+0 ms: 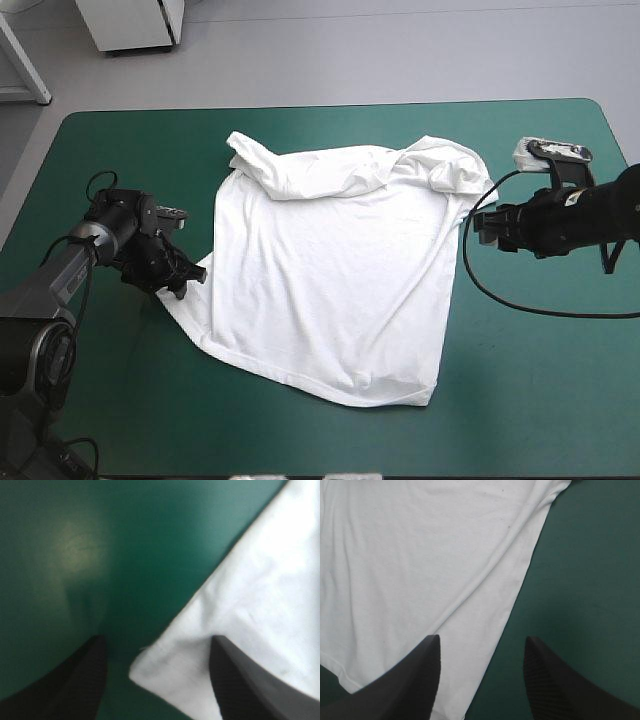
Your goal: Fold the cloth
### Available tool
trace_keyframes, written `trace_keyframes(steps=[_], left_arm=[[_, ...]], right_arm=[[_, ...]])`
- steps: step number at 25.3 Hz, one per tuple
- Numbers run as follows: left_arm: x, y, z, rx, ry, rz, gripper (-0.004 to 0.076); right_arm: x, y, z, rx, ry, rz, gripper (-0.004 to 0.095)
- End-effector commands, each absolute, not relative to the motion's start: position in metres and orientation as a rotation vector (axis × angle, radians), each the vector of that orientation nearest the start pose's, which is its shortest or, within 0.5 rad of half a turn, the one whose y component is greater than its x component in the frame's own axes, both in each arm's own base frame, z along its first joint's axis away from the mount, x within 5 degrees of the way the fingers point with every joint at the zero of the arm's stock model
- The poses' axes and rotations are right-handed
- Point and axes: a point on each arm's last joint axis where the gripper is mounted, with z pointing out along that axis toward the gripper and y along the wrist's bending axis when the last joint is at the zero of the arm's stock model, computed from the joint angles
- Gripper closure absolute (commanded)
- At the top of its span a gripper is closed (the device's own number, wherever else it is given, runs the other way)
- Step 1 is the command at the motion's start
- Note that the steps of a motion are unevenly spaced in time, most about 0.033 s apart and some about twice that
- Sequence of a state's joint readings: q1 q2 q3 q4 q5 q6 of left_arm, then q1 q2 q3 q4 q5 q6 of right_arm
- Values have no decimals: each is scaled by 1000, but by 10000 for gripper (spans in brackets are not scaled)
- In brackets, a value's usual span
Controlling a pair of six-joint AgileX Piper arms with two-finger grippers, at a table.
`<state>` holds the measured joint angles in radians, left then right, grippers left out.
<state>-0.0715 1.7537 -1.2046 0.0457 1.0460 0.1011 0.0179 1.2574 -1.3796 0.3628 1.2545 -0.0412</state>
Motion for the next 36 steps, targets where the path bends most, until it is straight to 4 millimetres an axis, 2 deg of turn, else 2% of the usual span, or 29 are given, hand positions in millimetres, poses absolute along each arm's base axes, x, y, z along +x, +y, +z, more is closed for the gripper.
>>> trace_keyframes(steps=[1,3,4,8,11,13,15,18,23,29,35,36], left_arm=[[331,-19,215,285,3044,65,497],[331,-19,215,285,3044,65,674],[331,-19,215,289,3044,65,729],[330,-20,215,285,3046,57,733],[331,-21,215,276,3045,41,733],[330,-22,215,266,3045,23,733],[330,-22,215,263,3046,17,733],[330,-22,215,263,3046,17,733],[331,-22,215,262,3039,17,733],[332,-23,215,258,3031,10,733],[332,-24,215,250,3030,-5,733],[332,-24,215,248,3028,-9,733]], right_arm=[[226,35,418,-76,2517,472,456],[225,35,418,-107,2513,464,458],[224,38,417,-128,2514,462,458],[208,67,405,-265,2578,342,467],[197,96,375,-358,2653,226,467],[191,115,352,-364,2654,234,466],[185,125,333,-400,2677,270,438],[176,133,307,-373,2765,330,355],[165,141,272,-297,2807,349,359],[158,153,252,-316,2831,280,409],[163,159,235,-263,2868,252,413],[166,162,230,-264,2870,251,440]])
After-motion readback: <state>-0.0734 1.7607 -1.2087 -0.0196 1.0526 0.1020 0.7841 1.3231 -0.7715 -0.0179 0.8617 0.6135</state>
